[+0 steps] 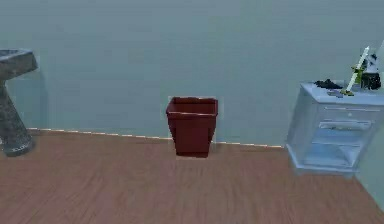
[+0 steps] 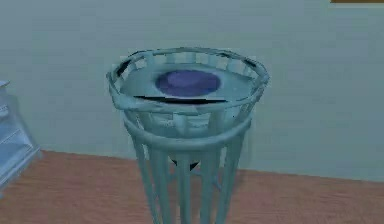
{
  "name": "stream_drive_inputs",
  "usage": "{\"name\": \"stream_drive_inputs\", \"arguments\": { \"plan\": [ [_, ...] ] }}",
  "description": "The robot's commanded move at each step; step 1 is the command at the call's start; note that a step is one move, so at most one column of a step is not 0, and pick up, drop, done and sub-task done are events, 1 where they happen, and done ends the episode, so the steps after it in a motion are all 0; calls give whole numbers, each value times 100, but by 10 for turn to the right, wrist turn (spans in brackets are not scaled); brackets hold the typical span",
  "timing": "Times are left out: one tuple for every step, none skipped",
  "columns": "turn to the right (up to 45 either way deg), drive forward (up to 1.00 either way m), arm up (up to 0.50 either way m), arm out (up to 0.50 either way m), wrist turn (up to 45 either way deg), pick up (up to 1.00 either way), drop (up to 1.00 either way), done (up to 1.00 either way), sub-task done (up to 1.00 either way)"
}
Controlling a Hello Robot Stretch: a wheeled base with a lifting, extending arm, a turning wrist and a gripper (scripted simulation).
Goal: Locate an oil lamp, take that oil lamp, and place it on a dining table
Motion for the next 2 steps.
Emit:
{"name": "stream_drive_inputs", "arguments": {
  "plan": [
    [0,50,0,0,0,0,0,0,0],
    [450,0,0,0,0,0,0,0,0]
  ]
}}
